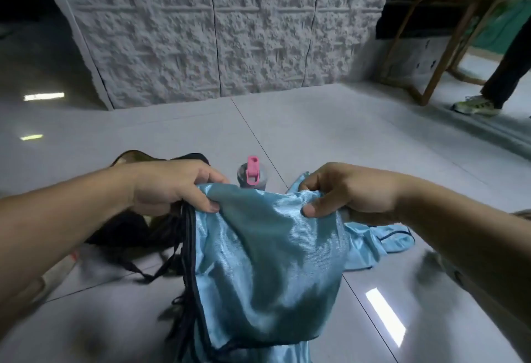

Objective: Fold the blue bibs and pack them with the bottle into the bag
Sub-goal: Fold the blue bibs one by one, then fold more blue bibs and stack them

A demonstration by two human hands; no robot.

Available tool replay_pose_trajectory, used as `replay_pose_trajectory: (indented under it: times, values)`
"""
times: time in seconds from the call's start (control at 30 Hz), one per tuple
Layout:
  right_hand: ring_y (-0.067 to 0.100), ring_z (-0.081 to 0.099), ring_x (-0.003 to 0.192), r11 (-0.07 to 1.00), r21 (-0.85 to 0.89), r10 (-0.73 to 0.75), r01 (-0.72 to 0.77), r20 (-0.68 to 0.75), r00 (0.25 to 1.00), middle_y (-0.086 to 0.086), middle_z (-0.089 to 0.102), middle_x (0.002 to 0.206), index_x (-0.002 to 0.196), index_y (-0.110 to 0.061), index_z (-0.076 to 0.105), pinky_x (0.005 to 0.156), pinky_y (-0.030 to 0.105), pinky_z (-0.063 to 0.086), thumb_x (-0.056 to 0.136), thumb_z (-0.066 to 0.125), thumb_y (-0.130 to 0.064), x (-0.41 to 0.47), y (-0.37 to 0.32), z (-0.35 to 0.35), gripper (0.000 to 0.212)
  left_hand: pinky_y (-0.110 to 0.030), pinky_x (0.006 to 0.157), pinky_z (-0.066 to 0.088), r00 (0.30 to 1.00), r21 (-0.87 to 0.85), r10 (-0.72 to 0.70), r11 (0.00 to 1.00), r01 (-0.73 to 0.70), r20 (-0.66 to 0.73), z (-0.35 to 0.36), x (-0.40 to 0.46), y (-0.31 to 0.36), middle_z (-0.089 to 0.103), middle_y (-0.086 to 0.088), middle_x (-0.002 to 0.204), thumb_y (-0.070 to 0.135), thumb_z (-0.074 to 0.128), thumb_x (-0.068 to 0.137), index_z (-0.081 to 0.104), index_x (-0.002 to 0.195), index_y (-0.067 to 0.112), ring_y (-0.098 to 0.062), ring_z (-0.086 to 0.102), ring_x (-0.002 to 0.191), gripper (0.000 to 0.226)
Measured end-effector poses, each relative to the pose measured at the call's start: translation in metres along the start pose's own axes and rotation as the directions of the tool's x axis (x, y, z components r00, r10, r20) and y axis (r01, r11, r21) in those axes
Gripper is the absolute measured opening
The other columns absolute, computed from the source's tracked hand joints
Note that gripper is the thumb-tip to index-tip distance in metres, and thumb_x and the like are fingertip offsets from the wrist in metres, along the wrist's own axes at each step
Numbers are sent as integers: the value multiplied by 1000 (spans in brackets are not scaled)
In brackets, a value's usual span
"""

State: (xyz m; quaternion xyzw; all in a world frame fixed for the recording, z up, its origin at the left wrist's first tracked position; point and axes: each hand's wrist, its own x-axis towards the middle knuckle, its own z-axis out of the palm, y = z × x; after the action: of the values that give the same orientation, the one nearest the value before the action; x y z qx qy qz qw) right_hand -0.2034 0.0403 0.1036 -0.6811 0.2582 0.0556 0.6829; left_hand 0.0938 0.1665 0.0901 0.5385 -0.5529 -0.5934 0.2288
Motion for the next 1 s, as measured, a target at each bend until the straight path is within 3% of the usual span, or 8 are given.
replay_pose_trajectory:
  times: [0.1, 0.17, 0.23, 0.33, 0.5, 0.63, 0.87, 1.0]
  values:
    - [29, 71, 84, 996, 11, 83, -83, -1, 997, 23, 72, 100, 104, 9, 70, 73, 32, 61, 90, 69, -1, 21, 18, 3, 17, -34, 84, 58, 998, -67, -64, 996, 64, 8, 2, 12, -25, 74, -23, 107, -6, 68, 85, 76, 106, 3, -30, 73, 95, 25]
    - [18, 66, 71, 970, -200, 114, -141, -143, 983, 9, 71, 81, 86, 3, 71, 57, 26, 54, 93, 70, -5, 45, 39, 5, 10, -39, 89, 59, 978, -115, -181, 979, 170, -100, 6, 31, -56, 74, -27, 111, -7, 67, 88, 75, 109, -1, -35, 73, 99, 23]
    - [10, 58, 57, 846, -474, 93, -245, -320, 943, -1, 60, 66, 69, -11, 66, 49, 22, 47, 91, 68, -11, 75, 68, 3, 23, -37, 84, 57, 926, -6, -253, 965, 262, -281, 10, 55, -94, 77, -21, 102, 0, 71, 88, 79, 97, 7, -35, 75, 96, 14]
    - [23, 61, 75, 607, -691, 114, -393, -413, 903, 11, 64, 84, 87, -8, 70, 61, 25, 44, 89, 58, -13, 120, 113, 1, 14, -32, 67, 50, 828, 164, -246, 914, 372, -504, 16, 90, -151, 78, -12, 84, 16, 82, 81, 79, 82, 15, -20, 68, 72, 3]
    - [30, 60, 80, 533, -717, 55, -449, -500, 864, 5, 58, 76, 64, -17, 52, 68, 30, 46, 85, 61, -14, 170, 166, -8, 23, -30, 74, 55, 748, 273, -125, 881, 386, -652, 23, 135, -184, 76, -2, 81, 10, 81, 79, 77, 79, 18, -13, 67, 77, 9]
    - [35, 66, 87, 526, -703, 51, -478, -535, 843, 10, 63, 86, 83, -16, 64, 71, 33, 49, 88, 59, -16, 195, 177, -17, 7, -36, 78, 59, 750, 382, -117, 803, 457, -651, 15, 157, -197, 72, 6, 88, 14, 72, 78, 73, 88, 28, -19, 70, 85, 17]
    - [34, 66, 86, 459, -701, 53, -546, -592, 804, 9, 66, 92, 93, -15, 66, 69, 35, 50, 88, 57, -9, 215, 197, -28, 12, -35, 68, 57, 728, 474, -135, 677, 563, -672, 13, 173, -213, 68, 4, 84, 4, 58, 78, 63, 88, 23, -22, 67, 79, 22]
    - [31, 61, 83, 470, -689, 57, -553, -601, 797, 8, 66, 98, 99, -16, 64, 68, 34, 46, 86, 57, -6, 214, 207, -29, 17, -36, 77, 58, 735, 497, -164, 639, 587, -657, 11, 174, -214, 68, 2, 97, 4, 57, 81, 64, 100, 25, -22, 67, 90, 29]
